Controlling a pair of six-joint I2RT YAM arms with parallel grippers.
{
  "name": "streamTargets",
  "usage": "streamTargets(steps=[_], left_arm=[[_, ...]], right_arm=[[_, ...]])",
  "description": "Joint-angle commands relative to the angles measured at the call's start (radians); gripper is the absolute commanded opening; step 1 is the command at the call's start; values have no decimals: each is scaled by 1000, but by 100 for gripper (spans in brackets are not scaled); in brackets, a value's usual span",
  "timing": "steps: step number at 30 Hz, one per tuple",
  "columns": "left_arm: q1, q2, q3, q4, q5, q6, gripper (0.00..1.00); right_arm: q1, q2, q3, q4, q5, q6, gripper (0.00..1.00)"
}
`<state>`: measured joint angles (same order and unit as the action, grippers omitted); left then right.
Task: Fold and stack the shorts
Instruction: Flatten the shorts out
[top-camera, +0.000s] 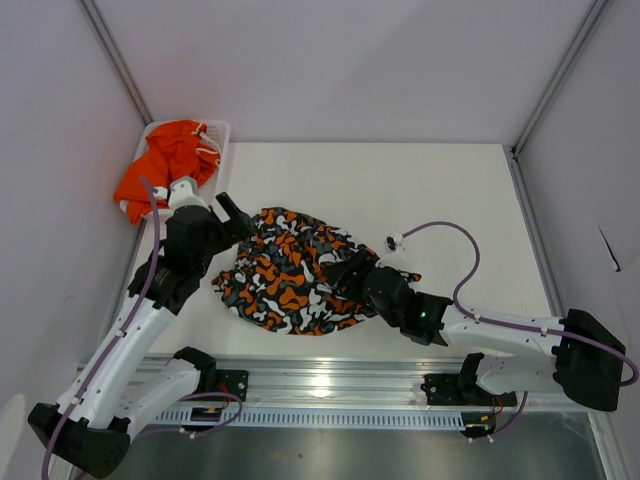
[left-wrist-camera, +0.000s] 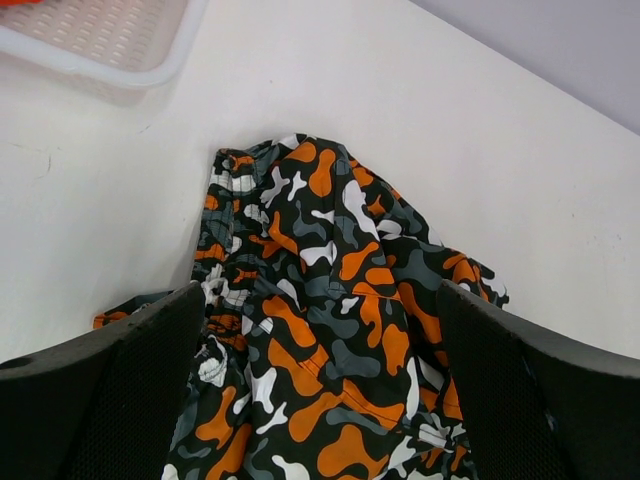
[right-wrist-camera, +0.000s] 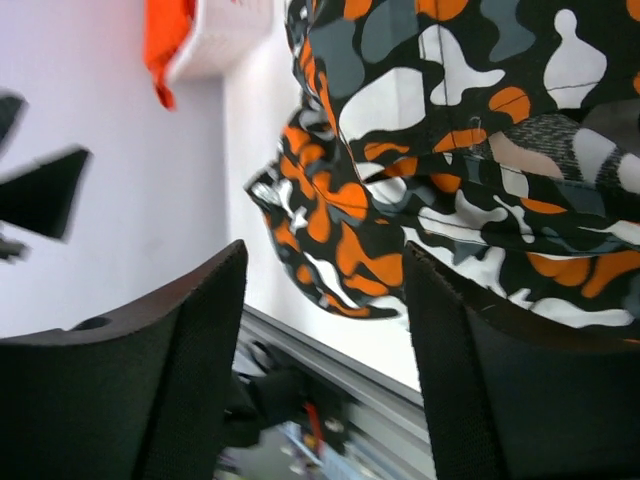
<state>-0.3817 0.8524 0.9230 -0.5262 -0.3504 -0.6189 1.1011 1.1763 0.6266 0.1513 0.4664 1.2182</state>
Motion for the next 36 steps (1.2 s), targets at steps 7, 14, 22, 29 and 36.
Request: streamTargets(steps=[7, 14, 22, 29, 36], left_arm=[[9, -49, -16, 29, -19, 15, 99], [9, -62, -18, 25, -28, 21, 99], [10, -87, -39, 48, -35, 16, 99], [9, -67, -55, 60, -44, 16, 99], [10, -35, -70, 78, -53, 15, 99]], right_arm=[[-52, 92, -90, 310, 18, 362, 59], [-66, 154, -94, 350, 26, 429, 58], [-122, 227, -111, 413, 17, 521, 50], [-214, 333, -67, 481, -54, 511, 23], [-351, 177, -31, 300, -149, 233, 0]])
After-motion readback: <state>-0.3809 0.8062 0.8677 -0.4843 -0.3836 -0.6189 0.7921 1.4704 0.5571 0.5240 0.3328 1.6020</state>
